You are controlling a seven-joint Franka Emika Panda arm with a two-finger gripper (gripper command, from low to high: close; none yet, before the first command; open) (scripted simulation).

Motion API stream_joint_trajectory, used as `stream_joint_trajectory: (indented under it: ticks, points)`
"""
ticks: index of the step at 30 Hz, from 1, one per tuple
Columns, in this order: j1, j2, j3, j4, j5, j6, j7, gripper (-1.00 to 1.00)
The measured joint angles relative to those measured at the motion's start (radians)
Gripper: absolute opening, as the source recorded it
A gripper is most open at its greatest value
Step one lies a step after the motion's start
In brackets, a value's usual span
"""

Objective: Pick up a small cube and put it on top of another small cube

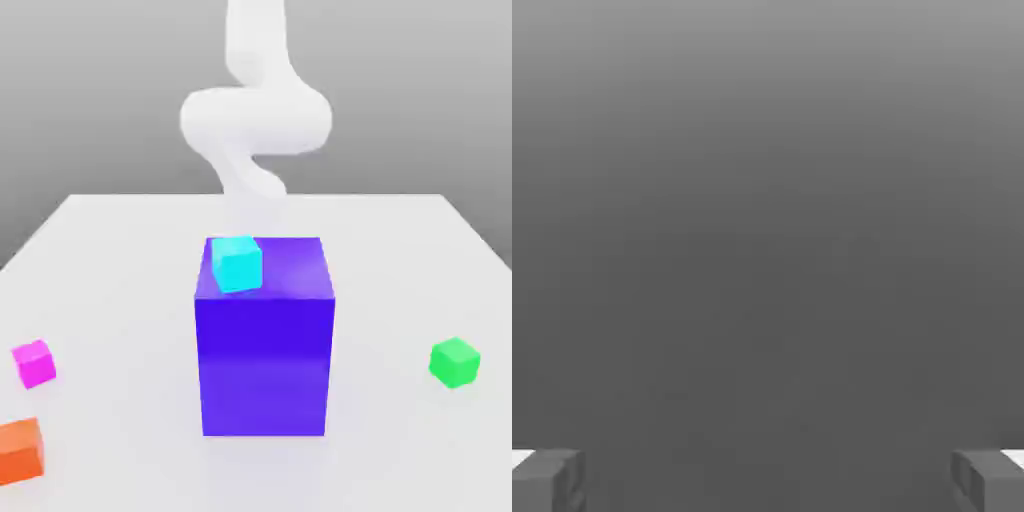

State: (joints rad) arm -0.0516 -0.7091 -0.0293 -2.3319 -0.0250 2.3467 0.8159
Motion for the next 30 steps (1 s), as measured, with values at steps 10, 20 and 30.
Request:
stream_joint_trajectory:
  ticks: [10, 20, 30]
  points:
    - [-0.193, 0.363, -0.168, -0.128, -0.060, 0.188, 0.034, 0.00]
    - [-0.385, 0.734, -0.348, -0.255, 0.071, 0.375, -0.069, 0.00]
    - [-0.627, 1.088, -0.153, -0.251, 0.372, 0.598, -0.296, -1.00]
